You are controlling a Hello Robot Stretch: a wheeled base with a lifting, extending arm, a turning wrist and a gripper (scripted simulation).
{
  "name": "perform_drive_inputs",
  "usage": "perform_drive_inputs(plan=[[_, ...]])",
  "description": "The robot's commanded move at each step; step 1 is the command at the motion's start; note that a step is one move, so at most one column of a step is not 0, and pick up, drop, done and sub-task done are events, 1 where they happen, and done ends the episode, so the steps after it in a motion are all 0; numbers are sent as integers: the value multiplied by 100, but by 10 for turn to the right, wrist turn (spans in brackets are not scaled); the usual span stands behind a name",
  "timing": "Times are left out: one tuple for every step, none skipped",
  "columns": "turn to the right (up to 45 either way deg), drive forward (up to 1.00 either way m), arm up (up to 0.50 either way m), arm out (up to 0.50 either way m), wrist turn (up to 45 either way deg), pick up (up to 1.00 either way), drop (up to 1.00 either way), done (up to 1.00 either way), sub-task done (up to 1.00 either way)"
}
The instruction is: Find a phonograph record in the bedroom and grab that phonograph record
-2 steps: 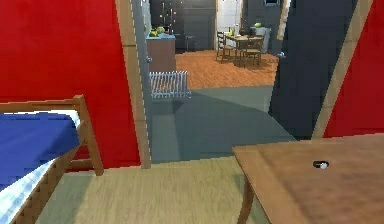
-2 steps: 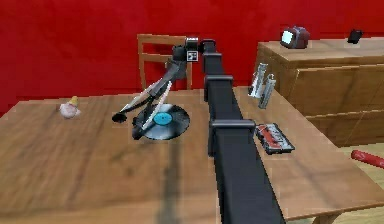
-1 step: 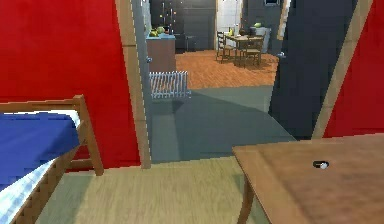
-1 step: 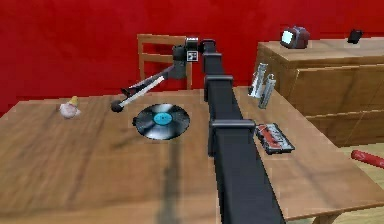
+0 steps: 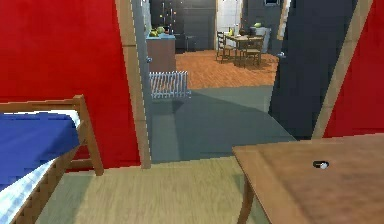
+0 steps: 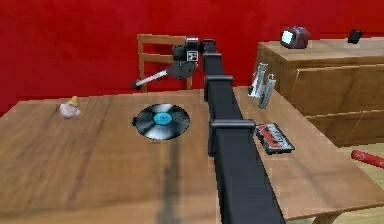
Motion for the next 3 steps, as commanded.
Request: perform_drive_inputs(plan=[[0, 0, 0, 0, 120, 0, 0, 0, 0], [0, 0, -30, 0, 0, 0, 0, 0, 0], [0, 0, 0, 0, 0, 100, 0, 0, 0]])
